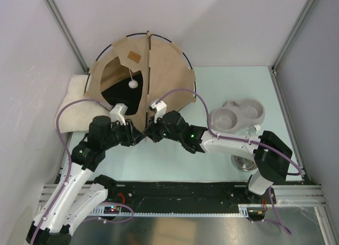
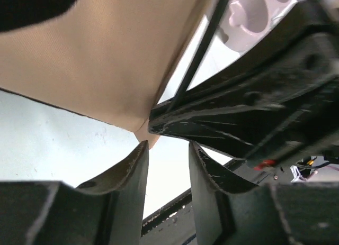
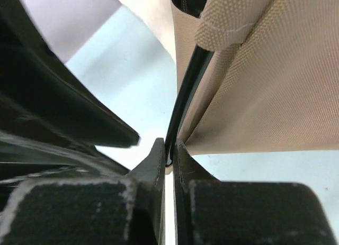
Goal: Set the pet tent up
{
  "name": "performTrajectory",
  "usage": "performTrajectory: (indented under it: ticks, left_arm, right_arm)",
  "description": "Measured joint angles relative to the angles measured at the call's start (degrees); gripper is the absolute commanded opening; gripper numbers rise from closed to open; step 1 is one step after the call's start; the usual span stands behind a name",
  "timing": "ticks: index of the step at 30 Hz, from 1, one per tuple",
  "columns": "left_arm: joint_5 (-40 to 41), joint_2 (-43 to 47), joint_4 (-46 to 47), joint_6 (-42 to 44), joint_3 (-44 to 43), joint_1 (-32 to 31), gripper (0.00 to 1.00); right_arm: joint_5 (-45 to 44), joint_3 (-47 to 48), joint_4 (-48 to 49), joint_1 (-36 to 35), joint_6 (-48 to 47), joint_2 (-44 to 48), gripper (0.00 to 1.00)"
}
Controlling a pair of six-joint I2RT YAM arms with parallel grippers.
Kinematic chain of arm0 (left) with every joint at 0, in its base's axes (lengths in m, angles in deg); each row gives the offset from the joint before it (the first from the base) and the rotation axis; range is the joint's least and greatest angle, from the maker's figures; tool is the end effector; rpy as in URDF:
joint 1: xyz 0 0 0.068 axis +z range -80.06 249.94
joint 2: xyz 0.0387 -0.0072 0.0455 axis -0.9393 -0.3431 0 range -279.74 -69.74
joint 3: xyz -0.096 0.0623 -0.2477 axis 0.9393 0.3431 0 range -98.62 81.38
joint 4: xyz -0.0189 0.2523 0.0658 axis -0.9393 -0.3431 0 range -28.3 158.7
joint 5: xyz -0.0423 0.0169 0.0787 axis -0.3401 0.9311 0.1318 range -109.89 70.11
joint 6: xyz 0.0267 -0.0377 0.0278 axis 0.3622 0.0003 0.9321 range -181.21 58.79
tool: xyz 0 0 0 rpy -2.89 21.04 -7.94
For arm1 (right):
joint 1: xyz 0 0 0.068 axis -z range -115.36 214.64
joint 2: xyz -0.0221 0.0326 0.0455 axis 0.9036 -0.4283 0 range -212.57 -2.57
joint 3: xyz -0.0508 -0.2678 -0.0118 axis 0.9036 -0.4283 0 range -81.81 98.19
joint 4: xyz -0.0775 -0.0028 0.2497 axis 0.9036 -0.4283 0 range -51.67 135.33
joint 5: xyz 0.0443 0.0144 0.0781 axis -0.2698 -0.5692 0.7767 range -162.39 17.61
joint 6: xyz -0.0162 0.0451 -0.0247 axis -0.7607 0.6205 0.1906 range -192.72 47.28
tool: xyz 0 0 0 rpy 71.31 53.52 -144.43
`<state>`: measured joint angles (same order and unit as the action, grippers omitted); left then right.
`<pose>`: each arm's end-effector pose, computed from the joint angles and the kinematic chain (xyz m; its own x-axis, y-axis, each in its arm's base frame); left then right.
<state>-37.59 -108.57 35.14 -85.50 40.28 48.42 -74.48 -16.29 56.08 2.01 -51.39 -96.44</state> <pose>0.1346 -0.0647 0.2927 -0.6835 -0.1520 -0.7140 0.3398 0.7994 -0.4955 0.1787 0.3427 0.2802 -0.4464 -0.0719 -0.8919 -0.7612 0.5545 0.3363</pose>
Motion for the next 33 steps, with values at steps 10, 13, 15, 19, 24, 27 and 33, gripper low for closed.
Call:
performTrajectory:
  ticks: [10, 13, 15, 19, 24, 27, 33]
  left_arm:
    - [0.7, 6.2, -1.5, 0.4, -4.9, 0.0, 0.61]
    - [3.3, 8.5, -3.6, 0.4, -6.3, 0.0, 0.63]
    - [6.0, 9.0, -5.2, 0.6, -8.9, 0.0, 0.65]
    - [11.6, 7.6, -7.0, 0.9, -15.8, 0.0, 0.68]
    - [16.8, 3.5, -7.2, 0.9, -25.4, 0.0, 0.69]
    - [19.6, 1.1, -7.0, 1.5, -27.7, 0.0, 0.73]
    - [25.6, -4.0, -7.3, 2.8, -28.0, 0.0, 0.83]
  right_arm:
    - [3.0, -1.5, -4.1, 1.6, -4.3, 0.7, 0.00]
    - [4.9, -3.0, -4.8, 4.1, -6.6, 1.4, 0.00]
    - [5.7, -4.4, -5.3, 6.6, -8.1, 2.1, 0.00]
    - [6.1, -8.7, -6.3, 12.6, -10.6, 4.9, 0.01]
    - [5.4, -12.6, -7.7, 19.9, -12.8, 9.3, 0.15]
    - [3.6, -14.4, -7.8, 23.3, -13.2, 11.5, 0.36]
    - [2.1, -20.4, -6.6, 30.1, -11.8, 16.5, 0.81]
